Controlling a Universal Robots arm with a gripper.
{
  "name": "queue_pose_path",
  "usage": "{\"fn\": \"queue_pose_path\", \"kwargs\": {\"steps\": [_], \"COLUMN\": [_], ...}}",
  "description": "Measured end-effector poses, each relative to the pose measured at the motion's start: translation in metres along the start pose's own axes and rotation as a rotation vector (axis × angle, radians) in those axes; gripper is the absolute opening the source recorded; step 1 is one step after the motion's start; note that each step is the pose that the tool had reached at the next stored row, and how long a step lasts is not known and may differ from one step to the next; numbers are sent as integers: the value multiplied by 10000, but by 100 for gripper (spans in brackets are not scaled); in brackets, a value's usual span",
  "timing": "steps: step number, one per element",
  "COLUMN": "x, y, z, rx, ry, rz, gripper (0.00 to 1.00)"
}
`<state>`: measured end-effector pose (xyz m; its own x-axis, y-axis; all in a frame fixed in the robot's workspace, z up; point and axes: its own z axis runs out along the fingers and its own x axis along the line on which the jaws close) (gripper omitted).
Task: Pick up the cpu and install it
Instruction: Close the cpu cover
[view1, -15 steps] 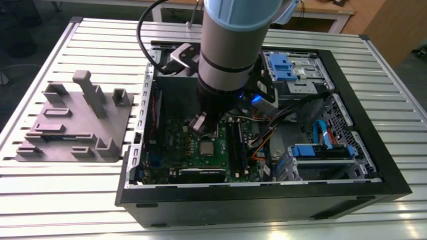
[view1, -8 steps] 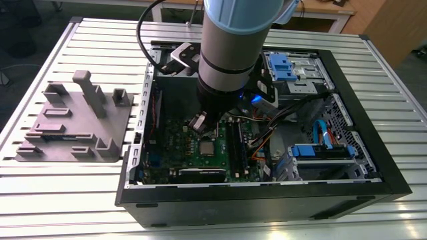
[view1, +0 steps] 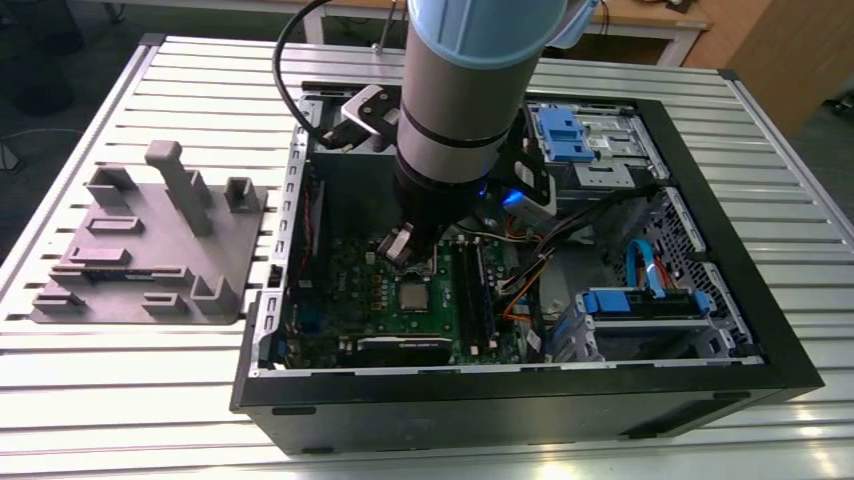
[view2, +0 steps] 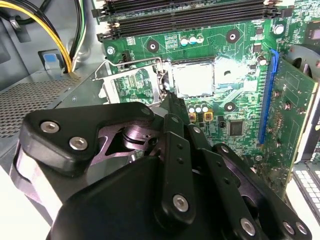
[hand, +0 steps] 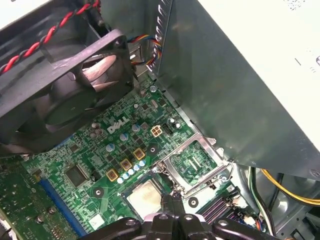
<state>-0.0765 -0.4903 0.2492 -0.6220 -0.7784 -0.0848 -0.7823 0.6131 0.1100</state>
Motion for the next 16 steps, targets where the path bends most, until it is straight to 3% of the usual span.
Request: {"fn": "queue_pose_path", "kwargs": {"steps": [2, 3, 4, 8, 9, 12, 15, 16], "x": [1, 0, 0, 1, 1, -21, -50, -54], "y": [0, -1, -1, -2, -3, -32, -70, -76], "z": [-1, 1, 1, 2, 5, 12, 18, 21], "rx": [-20, -55, -130, -576, -622, -664, -940, -955], "ry": [-23, -69, -162, -724, -781, -794, -1014, -1028], "rz": [-1, -4, -8, -31, -33, -30, -27, -27], "gripper": [10, 10, 10, 10, 10, 10, 10, 10]}}
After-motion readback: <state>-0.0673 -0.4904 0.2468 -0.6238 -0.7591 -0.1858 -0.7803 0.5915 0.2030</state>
